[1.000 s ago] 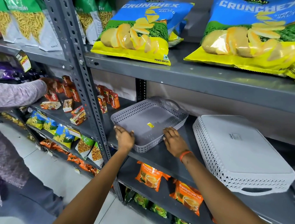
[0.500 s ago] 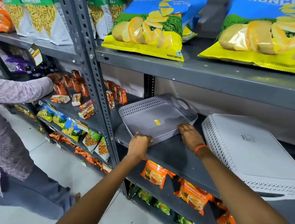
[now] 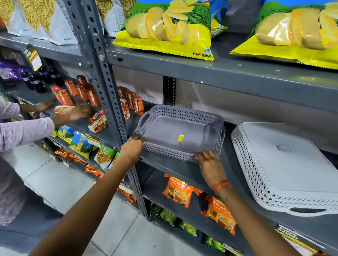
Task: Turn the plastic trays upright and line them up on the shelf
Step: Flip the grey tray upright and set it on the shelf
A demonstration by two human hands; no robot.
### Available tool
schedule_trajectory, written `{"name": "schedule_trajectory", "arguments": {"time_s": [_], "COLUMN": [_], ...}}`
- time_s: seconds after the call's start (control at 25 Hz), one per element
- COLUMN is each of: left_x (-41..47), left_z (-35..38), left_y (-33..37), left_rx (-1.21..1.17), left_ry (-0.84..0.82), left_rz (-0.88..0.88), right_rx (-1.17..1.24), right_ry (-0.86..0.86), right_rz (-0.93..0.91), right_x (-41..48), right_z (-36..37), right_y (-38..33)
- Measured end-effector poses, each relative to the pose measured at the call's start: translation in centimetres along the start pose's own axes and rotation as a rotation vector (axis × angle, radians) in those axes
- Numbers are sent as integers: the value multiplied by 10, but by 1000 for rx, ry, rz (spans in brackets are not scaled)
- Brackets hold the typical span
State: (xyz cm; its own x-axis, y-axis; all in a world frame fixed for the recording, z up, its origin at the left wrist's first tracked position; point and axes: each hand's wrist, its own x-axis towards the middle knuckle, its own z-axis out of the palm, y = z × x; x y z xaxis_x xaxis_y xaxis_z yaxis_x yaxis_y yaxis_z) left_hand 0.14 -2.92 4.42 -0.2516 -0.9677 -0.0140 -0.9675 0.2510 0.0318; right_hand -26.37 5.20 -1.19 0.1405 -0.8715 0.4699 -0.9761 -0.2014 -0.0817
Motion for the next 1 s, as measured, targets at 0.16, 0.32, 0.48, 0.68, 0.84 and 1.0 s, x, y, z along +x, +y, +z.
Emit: {"name": "schedule_trajectory", "arguments": {"time_s": [0.16,0.32,0.48,0.68,0.84,1.0], "left_x": [8,10,9,10,8,6], "left_z": [3,6,10,14,15,12], "left_y": [-5,-1,-2,-4,-6,2], "left_rx": [22,2,-14,-20,6,32], "left_ry": [-2,-6,16,46,63,44], "left_rz": [-22,-90,-87,-35,-2,4], "right_rx": [-31,-34,-29,-48,-36,-34], "right_ry": [21,5,3,34,33,1], "right_rz": [85,121,143,146,147,133], "right_x": [-5,-11,-14,-18,-18,-15], "right_z": [0,-1,-3,-3,-4,-11], "right_y": [-20,-34,-40,-45,-45,-44]}}
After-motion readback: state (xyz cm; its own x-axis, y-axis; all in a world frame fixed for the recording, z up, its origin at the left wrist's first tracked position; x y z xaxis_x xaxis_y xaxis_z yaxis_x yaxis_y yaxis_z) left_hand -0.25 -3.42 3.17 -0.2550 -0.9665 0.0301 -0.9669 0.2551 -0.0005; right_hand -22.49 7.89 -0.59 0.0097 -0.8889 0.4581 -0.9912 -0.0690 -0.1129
